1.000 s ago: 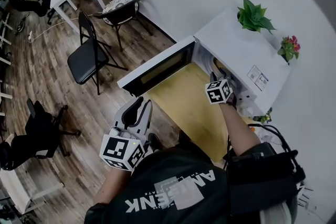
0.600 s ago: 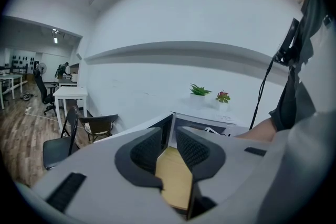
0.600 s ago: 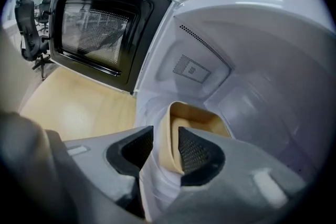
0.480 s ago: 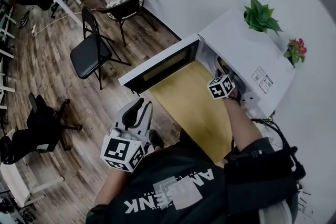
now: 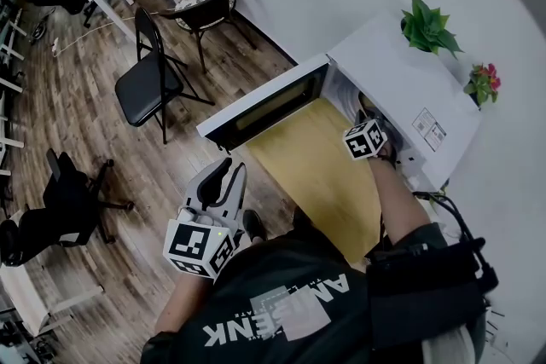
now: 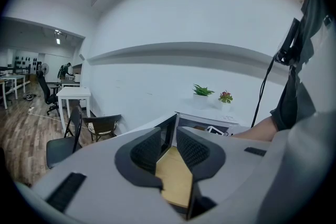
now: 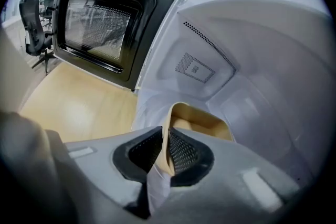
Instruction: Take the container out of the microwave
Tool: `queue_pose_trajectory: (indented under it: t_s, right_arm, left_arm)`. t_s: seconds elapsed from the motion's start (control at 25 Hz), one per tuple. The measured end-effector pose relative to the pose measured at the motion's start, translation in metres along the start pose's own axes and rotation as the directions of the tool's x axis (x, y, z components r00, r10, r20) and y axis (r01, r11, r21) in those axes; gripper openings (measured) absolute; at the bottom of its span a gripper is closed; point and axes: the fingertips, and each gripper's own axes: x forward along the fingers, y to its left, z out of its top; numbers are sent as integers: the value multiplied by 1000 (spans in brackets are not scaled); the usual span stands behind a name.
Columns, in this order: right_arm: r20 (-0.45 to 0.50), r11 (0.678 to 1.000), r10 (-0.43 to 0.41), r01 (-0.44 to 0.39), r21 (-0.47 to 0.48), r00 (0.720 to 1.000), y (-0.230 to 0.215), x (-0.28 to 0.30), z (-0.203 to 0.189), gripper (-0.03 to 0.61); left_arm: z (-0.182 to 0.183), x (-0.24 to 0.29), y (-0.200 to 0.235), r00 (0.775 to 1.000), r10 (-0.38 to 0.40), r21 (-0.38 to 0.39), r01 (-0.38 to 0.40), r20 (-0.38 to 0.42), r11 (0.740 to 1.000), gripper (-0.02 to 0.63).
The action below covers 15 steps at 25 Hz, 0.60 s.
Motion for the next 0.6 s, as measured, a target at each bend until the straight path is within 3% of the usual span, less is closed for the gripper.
queue_pose_trajectory:
  t_s: [0.28,0.6]
  right_arm:
    - [12,999,39,-40,18,999,14,-17,9,29]
    - [80,985,116,-125,121,990,49,-60,37,28]
  left_arm:
    - [10,-3,10,1000,-15,9,15,21,1000,91]
    - [17,-4,19,997,-61,6,61,40,998,63]
